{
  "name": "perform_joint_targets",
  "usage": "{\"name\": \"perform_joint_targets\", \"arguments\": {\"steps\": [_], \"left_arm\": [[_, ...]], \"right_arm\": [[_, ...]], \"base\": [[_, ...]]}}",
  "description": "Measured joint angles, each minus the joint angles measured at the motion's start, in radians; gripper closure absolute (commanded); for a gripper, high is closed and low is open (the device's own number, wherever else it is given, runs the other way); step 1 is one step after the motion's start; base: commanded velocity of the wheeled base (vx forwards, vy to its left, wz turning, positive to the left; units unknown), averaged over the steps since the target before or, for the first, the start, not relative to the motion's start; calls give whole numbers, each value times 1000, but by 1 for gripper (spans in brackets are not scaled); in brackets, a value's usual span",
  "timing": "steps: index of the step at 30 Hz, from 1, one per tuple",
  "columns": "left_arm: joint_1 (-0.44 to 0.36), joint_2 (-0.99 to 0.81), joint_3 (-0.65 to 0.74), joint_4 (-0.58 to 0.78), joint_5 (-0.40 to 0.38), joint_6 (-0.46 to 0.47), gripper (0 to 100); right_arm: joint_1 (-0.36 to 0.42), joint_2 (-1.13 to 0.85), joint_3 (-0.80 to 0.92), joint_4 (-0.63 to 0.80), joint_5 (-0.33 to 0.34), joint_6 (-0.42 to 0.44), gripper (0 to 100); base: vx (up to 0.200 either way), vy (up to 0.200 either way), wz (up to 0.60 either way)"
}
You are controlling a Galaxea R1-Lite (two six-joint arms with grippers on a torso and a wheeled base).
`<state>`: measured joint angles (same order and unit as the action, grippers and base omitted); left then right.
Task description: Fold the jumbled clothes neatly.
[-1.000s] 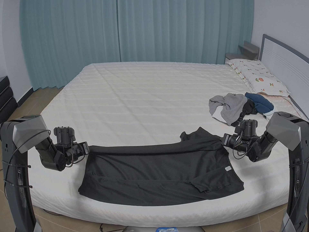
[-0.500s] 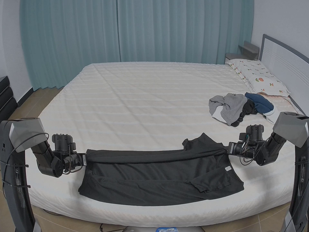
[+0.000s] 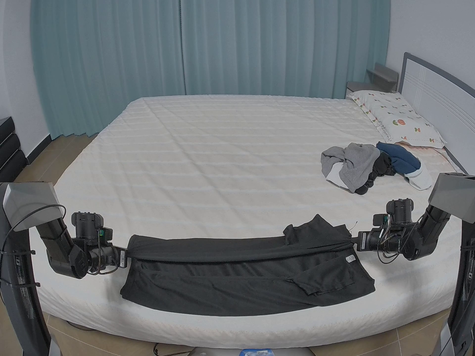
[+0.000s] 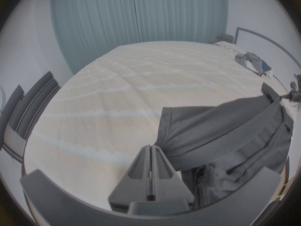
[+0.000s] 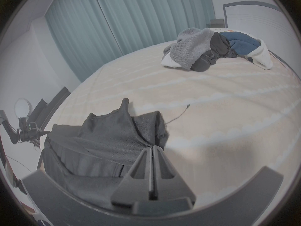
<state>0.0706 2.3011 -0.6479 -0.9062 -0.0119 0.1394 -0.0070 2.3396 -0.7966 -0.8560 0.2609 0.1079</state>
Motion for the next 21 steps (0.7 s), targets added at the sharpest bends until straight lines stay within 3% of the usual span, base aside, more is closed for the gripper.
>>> {"name": "perform_joint_targets", "arguments": {"steps": [12, 21], "left_arm": [[3, -12, 82, 14, 10, 104, 100], [1, -11, 101, 16, 11, 115, 100]], "right_arm": [[-2, -29, 34, 84, -15, -107, 100], [-10, -33, 50, 103, -17, -149, 100]], "base": [[0, 0, 0], [0, 0, 0]]}}
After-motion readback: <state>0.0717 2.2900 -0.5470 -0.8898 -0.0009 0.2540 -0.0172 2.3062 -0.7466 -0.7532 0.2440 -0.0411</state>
